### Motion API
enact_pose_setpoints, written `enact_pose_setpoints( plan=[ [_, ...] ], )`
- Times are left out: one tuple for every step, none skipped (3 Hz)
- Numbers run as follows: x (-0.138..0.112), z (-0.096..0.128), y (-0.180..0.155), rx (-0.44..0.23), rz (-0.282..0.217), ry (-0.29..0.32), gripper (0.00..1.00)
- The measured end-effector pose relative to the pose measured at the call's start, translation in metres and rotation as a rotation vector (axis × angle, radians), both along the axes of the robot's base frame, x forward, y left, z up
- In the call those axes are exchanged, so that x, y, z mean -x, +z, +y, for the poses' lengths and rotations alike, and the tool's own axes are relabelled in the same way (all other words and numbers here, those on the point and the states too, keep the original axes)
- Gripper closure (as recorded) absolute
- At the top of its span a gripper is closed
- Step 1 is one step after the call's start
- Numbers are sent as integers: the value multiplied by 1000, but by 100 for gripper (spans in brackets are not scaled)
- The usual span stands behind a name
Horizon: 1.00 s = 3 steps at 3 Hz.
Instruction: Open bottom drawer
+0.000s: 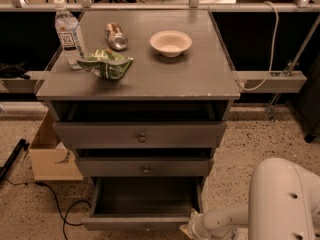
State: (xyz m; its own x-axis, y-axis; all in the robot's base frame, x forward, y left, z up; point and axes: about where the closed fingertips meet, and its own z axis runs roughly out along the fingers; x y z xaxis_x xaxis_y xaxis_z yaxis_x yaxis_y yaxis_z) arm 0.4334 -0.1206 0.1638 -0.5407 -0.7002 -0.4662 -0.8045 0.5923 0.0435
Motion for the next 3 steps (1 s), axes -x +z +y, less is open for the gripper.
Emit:
enact_pose_setpoints(
  plan=[
    [-5,0,3,0,0,0,0],
    [-6,0,3,0,0,0,0],
    [0,-7,55,38,-100,8,0]
  ],
)
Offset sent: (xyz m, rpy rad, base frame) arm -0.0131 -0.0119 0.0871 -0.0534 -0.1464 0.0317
